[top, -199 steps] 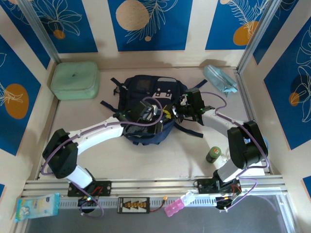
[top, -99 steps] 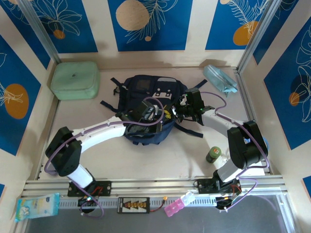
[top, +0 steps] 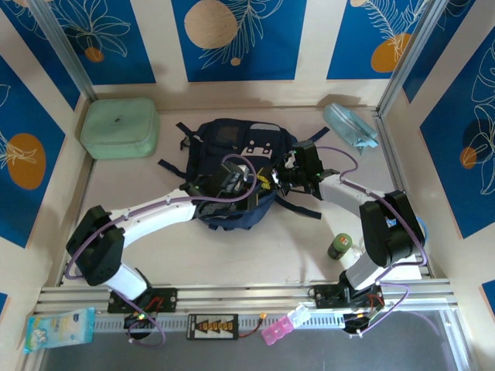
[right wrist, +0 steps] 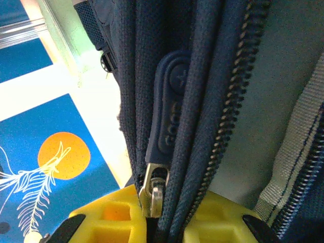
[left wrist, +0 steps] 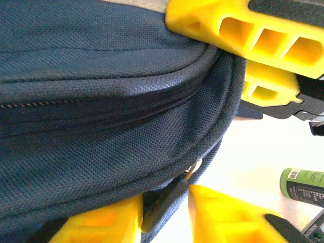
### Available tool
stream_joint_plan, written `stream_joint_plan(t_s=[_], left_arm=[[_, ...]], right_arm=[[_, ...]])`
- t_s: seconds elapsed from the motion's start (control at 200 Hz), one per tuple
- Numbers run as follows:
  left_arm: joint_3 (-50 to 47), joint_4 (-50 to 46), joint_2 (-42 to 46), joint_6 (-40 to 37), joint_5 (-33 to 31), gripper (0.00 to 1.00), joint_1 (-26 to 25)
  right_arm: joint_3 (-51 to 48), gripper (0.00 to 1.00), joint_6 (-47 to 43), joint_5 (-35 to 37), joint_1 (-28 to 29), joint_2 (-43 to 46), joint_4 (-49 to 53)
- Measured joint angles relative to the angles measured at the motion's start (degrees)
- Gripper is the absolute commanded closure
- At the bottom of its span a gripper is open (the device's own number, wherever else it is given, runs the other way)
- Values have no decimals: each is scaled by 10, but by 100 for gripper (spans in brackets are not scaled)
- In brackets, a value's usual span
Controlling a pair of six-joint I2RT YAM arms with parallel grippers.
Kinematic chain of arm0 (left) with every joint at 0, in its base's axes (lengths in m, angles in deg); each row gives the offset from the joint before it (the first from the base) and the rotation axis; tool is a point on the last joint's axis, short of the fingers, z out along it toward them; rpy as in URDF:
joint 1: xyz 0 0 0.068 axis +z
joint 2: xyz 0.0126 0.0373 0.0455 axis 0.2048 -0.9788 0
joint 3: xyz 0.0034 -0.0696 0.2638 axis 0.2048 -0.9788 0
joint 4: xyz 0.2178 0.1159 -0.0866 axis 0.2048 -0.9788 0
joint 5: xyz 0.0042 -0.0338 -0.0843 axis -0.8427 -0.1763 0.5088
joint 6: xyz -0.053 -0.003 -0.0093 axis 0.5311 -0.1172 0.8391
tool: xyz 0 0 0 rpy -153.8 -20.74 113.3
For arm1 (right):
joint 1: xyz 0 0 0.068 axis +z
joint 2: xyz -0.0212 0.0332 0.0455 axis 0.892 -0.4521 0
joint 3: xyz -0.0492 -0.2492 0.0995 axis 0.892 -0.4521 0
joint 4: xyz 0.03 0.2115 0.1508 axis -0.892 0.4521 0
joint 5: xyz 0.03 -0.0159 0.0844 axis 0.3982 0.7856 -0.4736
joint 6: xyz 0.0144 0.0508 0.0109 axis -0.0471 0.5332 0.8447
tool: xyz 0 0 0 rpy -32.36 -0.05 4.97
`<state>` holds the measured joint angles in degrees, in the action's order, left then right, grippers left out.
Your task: Pack books, pencil case, and school supplies into a backpack
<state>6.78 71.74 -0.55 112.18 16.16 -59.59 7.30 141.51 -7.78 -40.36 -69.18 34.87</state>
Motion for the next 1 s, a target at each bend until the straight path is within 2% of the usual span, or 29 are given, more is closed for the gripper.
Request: stream_joint_plan(t_s=[0.31, 0.625, 0.92, 1.0], left_arm=[[0, -3, 3, -12, -18, 100, -5], [-11, -70, 58, -58, -57, 100, 0], [-106, -99, 136, -97, -82, 100, 59], [-112, -96, 141, -113, -79, 100, 71]], right_arm=[[0, 89, 0, 0, 1, 0, 0], [0, 92, -14, -7, -21, 3, 8], [-30, 93, -40, -30, -76, 43, 31], [-39, 90, -46, -35, -91, 57, 39]])
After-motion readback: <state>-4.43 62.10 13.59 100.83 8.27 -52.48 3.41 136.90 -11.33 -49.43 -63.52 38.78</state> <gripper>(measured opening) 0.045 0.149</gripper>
